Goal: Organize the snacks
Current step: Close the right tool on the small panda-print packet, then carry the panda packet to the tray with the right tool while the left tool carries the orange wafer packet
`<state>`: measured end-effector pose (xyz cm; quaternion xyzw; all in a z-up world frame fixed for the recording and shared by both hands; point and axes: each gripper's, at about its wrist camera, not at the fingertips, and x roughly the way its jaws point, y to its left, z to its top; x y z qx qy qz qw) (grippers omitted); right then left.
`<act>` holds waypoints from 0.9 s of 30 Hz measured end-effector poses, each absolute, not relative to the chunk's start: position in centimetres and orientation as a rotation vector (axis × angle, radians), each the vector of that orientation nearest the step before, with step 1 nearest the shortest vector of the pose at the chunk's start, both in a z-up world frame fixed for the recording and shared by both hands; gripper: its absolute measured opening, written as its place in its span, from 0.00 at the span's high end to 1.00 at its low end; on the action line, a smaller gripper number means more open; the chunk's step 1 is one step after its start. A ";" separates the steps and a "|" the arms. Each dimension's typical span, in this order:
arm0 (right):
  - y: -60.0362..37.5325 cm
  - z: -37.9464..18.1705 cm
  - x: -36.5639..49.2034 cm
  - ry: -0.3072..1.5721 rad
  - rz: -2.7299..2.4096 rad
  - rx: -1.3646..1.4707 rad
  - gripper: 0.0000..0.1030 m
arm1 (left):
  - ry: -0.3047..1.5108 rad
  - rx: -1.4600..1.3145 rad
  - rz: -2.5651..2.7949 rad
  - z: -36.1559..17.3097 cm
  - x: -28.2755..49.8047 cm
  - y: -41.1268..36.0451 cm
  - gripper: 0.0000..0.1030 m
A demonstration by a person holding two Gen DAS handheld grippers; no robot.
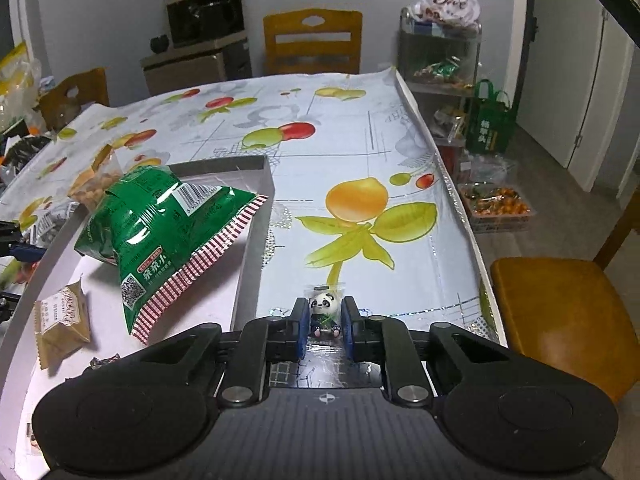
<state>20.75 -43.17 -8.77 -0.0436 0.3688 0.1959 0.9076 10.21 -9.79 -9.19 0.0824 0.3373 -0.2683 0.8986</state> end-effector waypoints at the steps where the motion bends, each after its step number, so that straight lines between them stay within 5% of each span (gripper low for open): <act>1: -43.2 -8.8 20.6 0.760 0.399 -0.086 0.82 | 0.697 0.167 -0.553 -9.2 10.1 -9.8 0.47; 27: -44.2 -7.1 13.5 0.632 0.284 0.028 0.83 | 0.640 0.048 -0.396 -7.3 5.2 -9.1 0.56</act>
